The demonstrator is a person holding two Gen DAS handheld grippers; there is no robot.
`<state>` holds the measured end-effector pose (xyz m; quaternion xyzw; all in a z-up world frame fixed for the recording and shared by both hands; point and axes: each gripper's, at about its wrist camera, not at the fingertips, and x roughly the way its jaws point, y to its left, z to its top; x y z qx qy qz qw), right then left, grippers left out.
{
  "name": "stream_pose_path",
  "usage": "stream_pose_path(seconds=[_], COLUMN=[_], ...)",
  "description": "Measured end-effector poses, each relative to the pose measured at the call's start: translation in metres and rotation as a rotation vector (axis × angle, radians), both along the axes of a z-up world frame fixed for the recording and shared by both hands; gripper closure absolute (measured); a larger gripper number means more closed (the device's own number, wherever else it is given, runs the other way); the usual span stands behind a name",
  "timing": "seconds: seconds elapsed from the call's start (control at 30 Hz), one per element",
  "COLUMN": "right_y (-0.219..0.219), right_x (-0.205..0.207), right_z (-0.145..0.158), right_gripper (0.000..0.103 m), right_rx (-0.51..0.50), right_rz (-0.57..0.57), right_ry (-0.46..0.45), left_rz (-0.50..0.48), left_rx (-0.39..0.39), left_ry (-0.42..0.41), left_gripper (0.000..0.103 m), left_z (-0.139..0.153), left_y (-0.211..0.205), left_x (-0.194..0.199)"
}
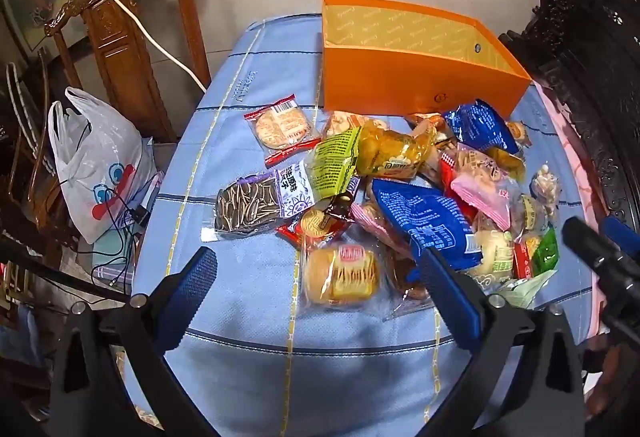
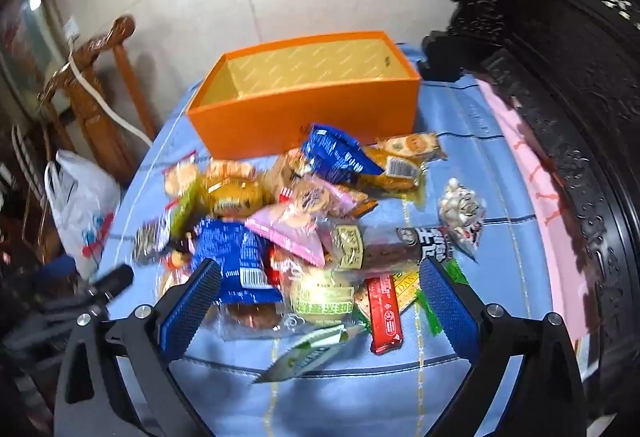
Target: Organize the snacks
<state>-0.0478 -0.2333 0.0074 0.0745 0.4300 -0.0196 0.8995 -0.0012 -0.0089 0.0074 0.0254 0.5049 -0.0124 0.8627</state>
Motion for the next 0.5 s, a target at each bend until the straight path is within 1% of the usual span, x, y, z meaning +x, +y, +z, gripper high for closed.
stream_pose_path(seconds=[0.03, 0.1, 0.2, 0.5], right_y=[0.004, 0.010, 0.009, 0.004], right_x=[-0.001, -0.003, -0.002, 0.001], right_z=[0.001, -0.005, -0.014, -0.015], right_gripper=[0.003, 0.003, 0.003, 0.003], right_rx=[-0.005, -0.025, -0.007, 0.008], right_rz=[0.004, 0.021, 0.018, 0.009], right_ry=[-0.004, 0.023, 0.056, 0.059], left_rz=[-0.003, -0.010, -0.011, -0.011], left_rx=[-0.004, -0.001, 0.000, 0.003], left_ry=[0.001, 0.005, 0.006, 0.013], left_gripper=[0.004, 0.004, 0.004, 0.004], left_z=[0.000, -0.001, -0.001, -0.003], left_y=[0.001, -0.001, -0.001, 0.000], left_x=[0.001, 0.000, 0.000, 0.000])
